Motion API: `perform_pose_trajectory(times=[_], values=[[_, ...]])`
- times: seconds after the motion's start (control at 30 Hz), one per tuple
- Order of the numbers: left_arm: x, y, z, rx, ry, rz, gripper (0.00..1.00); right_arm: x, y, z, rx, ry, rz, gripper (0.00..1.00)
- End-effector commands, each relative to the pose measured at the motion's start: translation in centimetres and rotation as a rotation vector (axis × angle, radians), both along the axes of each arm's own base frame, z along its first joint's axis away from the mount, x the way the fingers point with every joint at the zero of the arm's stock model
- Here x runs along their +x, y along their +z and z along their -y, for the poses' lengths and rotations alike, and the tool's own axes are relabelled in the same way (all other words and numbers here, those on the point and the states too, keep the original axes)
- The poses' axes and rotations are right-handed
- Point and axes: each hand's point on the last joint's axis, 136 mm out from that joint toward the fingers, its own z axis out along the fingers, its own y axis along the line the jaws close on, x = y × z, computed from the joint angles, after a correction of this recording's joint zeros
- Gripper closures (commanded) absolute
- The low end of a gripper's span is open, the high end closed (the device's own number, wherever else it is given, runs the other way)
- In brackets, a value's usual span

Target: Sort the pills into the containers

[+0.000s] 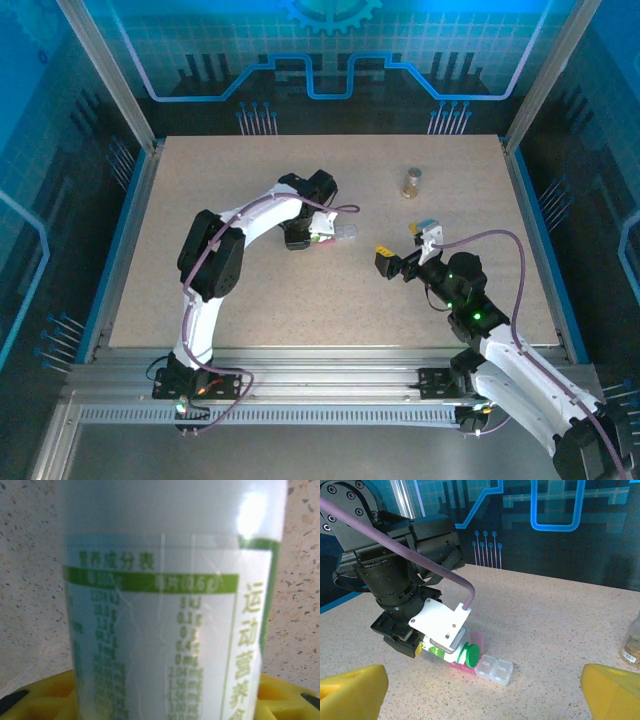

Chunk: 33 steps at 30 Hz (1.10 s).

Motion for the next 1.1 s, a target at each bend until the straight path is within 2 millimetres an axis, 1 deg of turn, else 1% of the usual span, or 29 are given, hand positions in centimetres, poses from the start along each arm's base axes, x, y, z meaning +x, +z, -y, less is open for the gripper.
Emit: perform_pose_trajectory(times=[0.0, 0.1, 0.2, 0.33, 0.47, 0.6, 0.77, 0.9, 1.07], values=[[-0.3, 1.3, -0.1, 0.034, -0.048, 0.026, 1.0, 0.2, 0.8, 0.3, 0.031, -0.012, 0.027, 0.0], [-0.6, 1.3, 0.0, 0.057, -0.077, 0.028, 1.0, 0.2, 0.8, 0.4, 0.031, -0.013, 0.027, 0.0], [-1.1, 1.1, -0.5, 0.12, -0.126, 0.03, 1.0, 0.2, 0.8, 0.4, 0.031, -0.014, 0.028, 0.0], [-0.6, 2.0, -1.5, 0.208, -0.178, 0.079, 1.0, 0.2, 0.8, 0.3, 0.033, -0.012, 0.026, 0.0], [-0.2, 3.0, -1.4, 0.199, -0.171, 0.119, 1.0, 0.2, 0.9, 0.3, 0.037, -0.01, 0.026, 0.0], [0.0, 2.9, -1.2, 0.186, -0.153, 0.133, 1.0, 0.2, 0.8, 0.3, 0.037, -0.008, 0.025, 0.0], [1.0, 2.9, -0.5, 0.17, -0.135, 0.151, 1.0, 0.2, 0.7, 0.3, 0.036, -0.008, 0.023, 0.0], [1.5, 3.3, -0.1, 0.163, -0.138, 0.167, 1.0, 0.3, 0.7, 0.2, 0.035, -0.008, 0.022, 0.0], [1.2, 3.6, -0.3, 0.171, -0.161, 0.16, 1.0, 0.2, 0.8, 0.2, 0.039, -0.005, 0.024, 0.0]])
